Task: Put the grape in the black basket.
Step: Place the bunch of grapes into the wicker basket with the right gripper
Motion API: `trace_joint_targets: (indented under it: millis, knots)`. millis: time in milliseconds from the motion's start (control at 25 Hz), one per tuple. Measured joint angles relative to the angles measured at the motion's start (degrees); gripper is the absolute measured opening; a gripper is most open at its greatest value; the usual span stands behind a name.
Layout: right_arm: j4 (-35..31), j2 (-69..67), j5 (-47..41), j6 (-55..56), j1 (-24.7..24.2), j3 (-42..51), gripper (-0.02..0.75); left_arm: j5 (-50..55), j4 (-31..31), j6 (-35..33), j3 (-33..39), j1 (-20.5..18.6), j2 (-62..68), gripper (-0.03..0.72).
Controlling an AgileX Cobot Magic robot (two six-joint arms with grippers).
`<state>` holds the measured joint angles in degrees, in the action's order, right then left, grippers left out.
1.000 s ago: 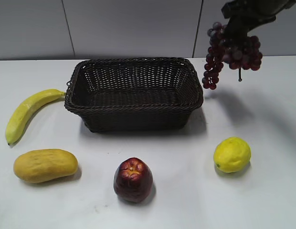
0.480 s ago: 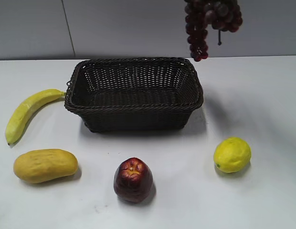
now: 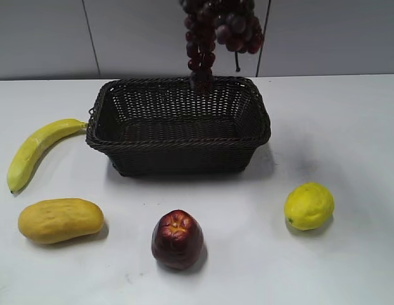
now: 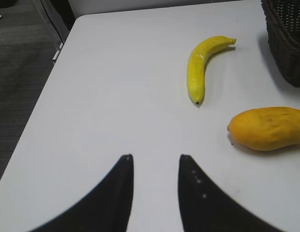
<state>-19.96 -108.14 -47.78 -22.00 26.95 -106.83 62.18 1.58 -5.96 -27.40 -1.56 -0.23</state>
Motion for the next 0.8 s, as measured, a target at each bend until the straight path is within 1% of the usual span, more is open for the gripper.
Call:
trace_joint_targets:
  millis: [240, 680, 720, 760, 800]
  knots:
    - [-1.6, -6.6, 0.3, -0.3, 0.0, 0.0, 0.216, 0.0, 0.0, 0.0, 0.0, 0.0, 0.0, 0.237]
    - [-3.7, -16.0, 4.0, -0.7, 0.0, 0.0, 0.215, 0.0, 0.0, 0.0, 0.0, 0.0, 0.0, 0.237]
    - [-3.9, -16.3, 4.1, -0.7, 0.0, 0.0, 0.234, 0.0, 0.0, 0.0, 0.0, 0.0, 0.0, 0.237]
    - [-4.2, -16.5, 4.1, -0.7, 0.0, 0.0, 0.286, 0.0, 0.0, 0.0, 0.0, 0.0, 0.0, 0.237]
    - [-4.4, -16.7, 4.2, -0.7, 0.0, 0.0, 0.367, 0.0, 0.0, 0.0, 0.0, 0.0, 0.0, 0.237]
